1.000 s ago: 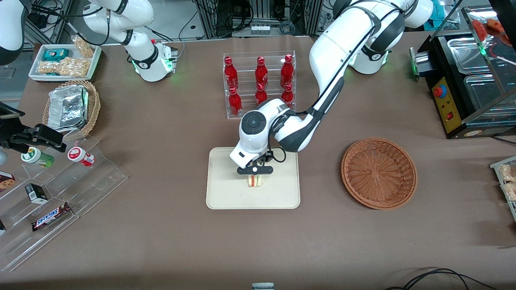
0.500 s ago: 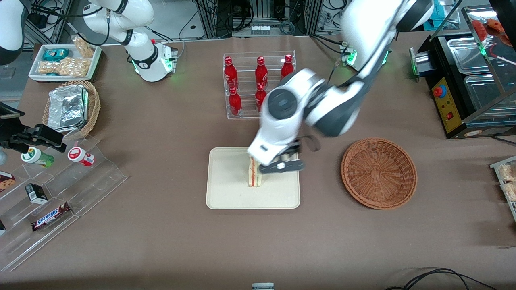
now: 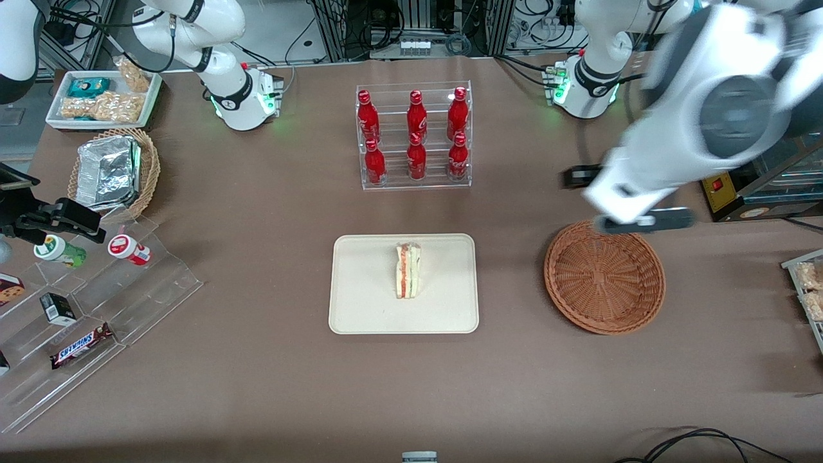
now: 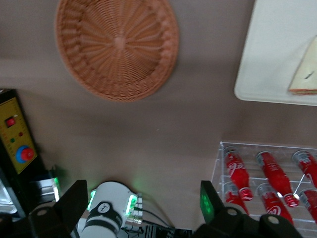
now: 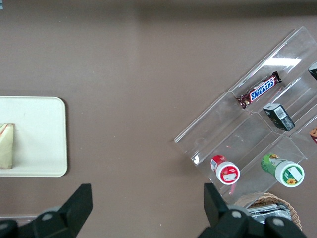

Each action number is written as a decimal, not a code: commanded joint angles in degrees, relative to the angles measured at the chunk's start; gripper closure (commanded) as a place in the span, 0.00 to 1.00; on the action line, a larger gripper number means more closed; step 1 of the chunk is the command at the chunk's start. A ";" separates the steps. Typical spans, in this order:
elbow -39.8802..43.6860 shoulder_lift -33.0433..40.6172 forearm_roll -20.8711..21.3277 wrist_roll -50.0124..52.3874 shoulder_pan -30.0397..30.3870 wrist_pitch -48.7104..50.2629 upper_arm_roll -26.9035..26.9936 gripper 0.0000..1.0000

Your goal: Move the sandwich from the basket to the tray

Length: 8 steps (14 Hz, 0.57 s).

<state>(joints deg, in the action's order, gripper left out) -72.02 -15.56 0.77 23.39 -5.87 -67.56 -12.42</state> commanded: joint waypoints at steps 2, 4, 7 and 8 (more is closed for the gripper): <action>-10.75 8.07 1.17 -5.87 7.78 -2.21 -1.02 0.00; -17.68 11.31 1.08 -7.91 8.68 -7.83 -1.11 0.00; -18.51 12.47 -1.19 -9.40 11.74 -9.17 -1.37 0.00; -18.42 13.52 -2.08 -11.59 11.93 -9.69 -1.37 0.00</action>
<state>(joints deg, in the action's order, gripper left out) -87.99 -6.07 0.35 15.30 3.75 -75.56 -12.88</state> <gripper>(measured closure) 0.000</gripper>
